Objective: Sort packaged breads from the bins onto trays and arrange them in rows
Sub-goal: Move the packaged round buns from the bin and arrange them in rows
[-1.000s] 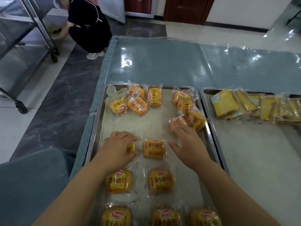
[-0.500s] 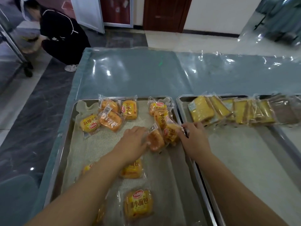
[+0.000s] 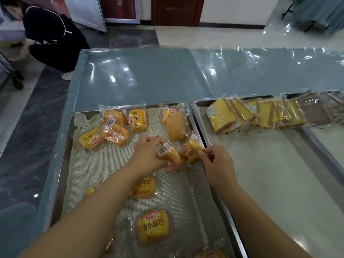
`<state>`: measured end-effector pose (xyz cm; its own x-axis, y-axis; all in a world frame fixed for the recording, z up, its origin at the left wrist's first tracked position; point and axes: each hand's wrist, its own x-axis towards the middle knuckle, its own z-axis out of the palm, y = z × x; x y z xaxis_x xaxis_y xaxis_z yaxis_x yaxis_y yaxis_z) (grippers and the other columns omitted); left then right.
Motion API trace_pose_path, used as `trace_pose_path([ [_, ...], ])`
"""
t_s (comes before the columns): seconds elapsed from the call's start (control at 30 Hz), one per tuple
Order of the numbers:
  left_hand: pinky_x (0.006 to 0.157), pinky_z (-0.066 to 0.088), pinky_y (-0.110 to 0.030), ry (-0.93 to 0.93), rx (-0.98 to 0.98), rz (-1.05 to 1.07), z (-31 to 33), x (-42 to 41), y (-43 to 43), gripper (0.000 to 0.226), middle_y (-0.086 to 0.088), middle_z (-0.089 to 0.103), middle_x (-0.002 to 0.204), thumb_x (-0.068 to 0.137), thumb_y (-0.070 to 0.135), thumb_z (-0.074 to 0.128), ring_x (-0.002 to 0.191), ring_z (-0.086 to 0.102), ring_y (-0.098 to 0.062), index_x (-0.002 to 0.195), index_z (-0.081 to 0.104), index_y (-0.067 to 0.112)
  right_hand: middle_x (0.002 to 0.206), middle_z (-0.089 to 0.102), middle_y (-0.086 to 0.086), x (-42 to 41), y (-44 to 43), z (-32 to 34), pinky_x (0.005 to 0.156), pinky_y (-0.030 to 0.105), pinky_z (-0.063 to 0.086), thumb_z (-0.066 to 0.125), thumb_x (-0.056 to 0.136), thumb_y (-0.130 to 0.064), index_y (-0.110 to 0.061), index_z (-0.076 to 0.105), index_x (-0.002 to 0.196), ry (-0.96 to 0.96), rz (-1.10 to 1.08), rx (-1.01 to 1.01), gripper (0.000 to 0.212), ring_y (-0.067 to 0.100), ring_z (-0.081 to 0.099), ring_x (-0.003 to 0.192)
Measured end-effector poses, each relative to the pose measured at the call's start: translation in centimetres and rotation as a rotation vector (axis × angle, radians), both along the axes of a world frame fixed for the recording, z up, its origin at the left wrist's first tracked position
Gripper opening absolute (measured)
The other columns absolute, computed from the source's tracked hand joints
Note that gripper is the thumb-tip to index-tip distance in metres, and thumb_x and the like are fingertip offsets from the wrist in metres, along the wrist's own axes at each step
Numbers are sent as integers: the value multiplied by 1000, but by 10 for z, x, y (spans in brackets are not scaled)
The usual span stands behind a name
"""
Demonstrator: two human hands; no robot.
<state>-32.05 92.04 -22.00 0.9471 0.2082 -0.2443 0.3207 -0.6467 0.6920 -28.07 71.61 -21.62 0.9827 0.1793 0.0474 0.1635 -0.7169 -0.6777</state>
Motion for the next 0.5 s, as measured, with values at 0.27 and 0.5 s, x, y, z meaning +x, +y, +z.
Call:
trace_pose_path([
  [0.27,67,44,-31,-301,19,211,27,-53,-11,42,11,51,94,73,35,77,84,52,-13,98,44,29,71,54,0,-45,-30,16,56,25,37,58,93,-25,-21,49,70,105,-124,157,24,14,48,65],
  [0.5,78,44,-22,-303,-215,271,30,-95,-17,45,11,52,115,77,18,75,104,54,-12,112,53,35,73,57,-2,-93,-45,22,55,25,40,58,93,-30,-17,56,79,281,-22,-33,19,12,52,66],
])
